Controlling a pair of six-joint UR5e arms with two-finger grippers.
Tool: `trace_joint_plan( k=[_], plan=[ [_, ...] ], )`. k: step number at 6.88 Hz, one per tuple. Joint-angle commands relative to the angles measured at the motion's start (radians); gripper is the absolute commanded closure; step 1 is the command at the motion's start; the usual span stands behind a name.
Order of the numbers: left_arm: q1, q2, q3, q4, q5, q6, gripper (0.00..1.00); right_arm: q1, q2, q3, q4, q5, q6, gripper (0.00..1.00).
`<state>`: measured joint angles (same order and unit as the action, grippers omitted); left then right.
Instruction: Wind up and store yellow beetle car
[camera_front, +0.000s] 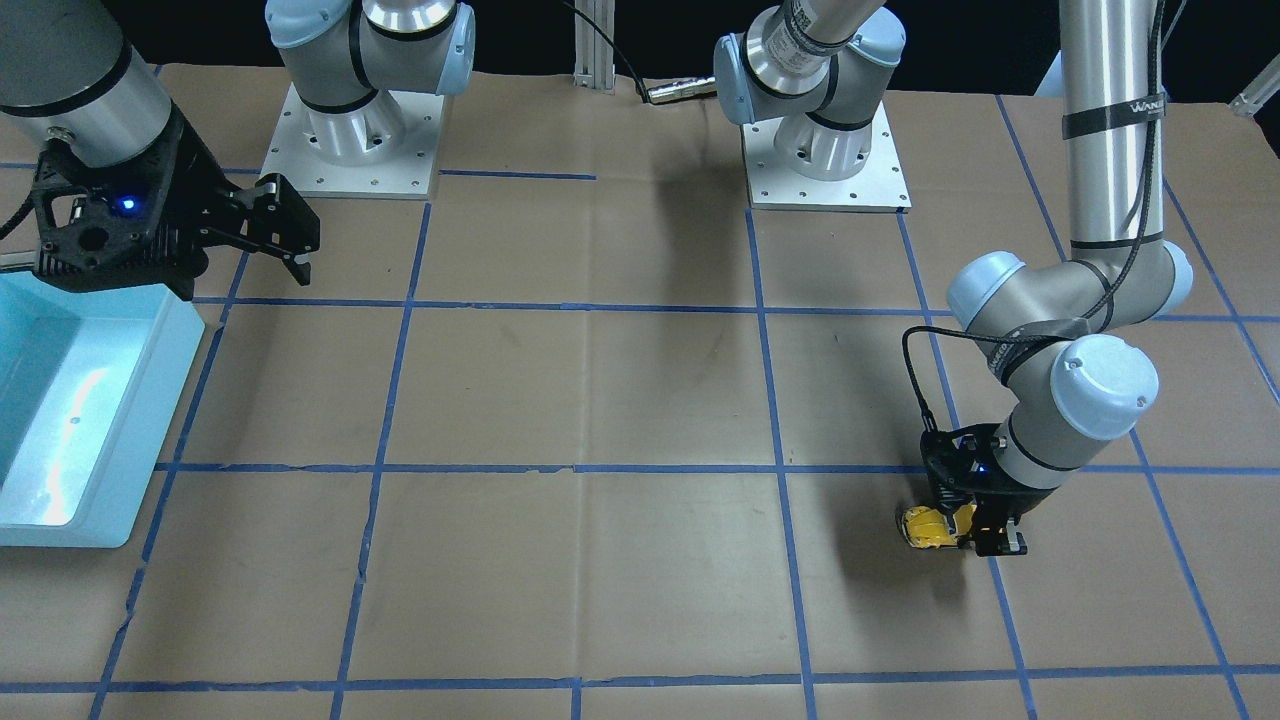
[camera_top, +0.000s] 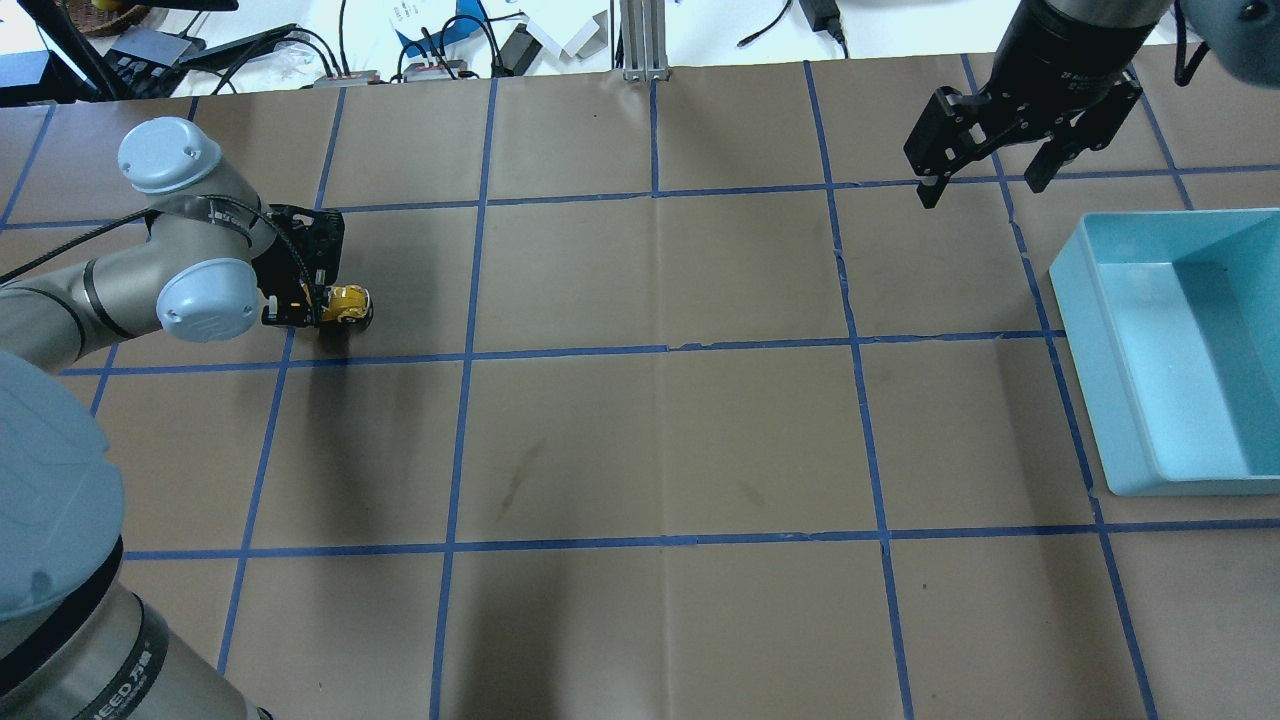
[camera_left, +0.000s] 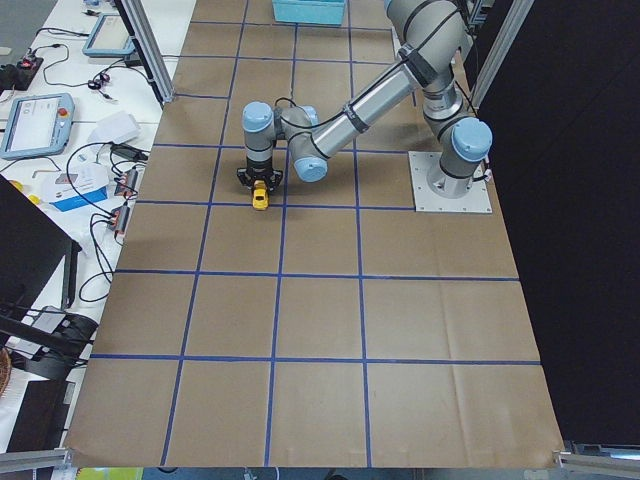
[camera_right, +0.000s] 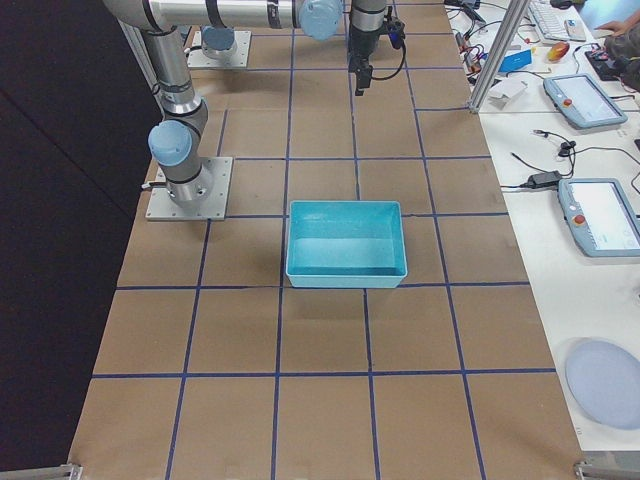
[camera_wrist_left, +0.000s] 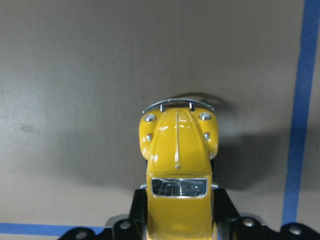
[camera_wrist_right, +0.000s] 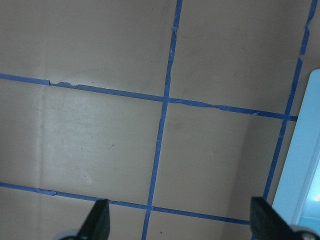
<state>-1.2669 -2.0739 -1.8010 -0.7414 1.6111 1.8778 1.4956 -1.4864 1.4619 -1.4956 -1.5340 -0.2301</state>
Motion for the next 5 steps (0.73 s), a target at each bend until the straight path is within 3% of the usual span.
trace_joint_plan(
  k=[1, 5],
  plan=[
    [0.023, 0.000, -0.001, -0.001, -0.003, 0.023, 1.00, 0.000, 0.000, 0.000, 0.000, 0.000, 0.000, 0.00],
    [0.050, 0.005, -0.004, 0.000, -0.002, 0.060, 0.99, 0.000, 0.000, 0.000, 0.000, 0.000, 0.000, 0.00]
  ],
)
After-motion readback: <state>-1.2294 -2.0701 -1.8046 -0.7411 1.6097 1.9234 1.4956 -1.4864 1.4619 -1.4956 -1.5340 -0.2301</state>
